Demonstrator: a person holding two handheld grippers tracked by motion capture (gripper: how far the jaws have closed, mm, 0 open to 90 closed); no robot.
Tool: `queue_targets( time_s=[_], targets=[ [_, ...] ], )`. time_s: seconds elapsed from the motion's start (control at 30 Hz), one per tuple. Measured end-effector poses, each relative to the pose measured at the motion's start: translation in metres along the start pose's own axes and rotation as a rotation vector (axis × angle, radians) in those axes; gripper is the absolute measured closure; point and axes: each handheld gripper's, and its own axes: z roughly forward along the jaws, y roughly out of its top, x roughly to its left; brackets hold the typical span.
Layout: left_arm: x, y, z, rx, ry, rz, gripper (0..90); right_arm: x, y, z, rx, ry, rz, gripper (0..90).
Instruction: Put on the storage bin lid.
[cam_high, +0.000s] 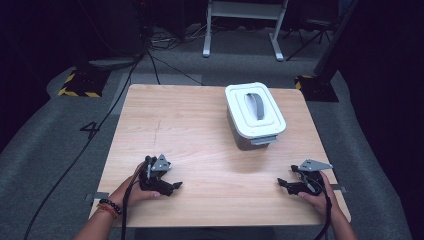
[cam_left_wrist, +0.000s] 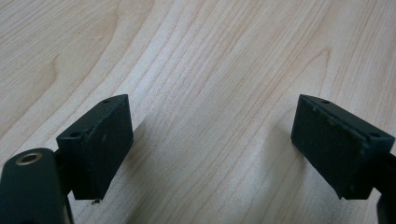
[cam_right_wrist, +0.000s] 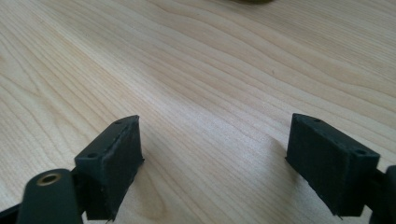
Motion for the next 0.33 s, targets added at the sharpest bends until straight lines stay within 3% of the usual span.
queue_targets(
  time_s=[0.33],
  targets=[
    [0.0002, 0.0011, 0.0007, 0.001, -0.003, 0.003, 13.1, -0.0012, 0.0006, 0.0009, 0.0, 0.0, 0.0, 17.0]
  ],
)
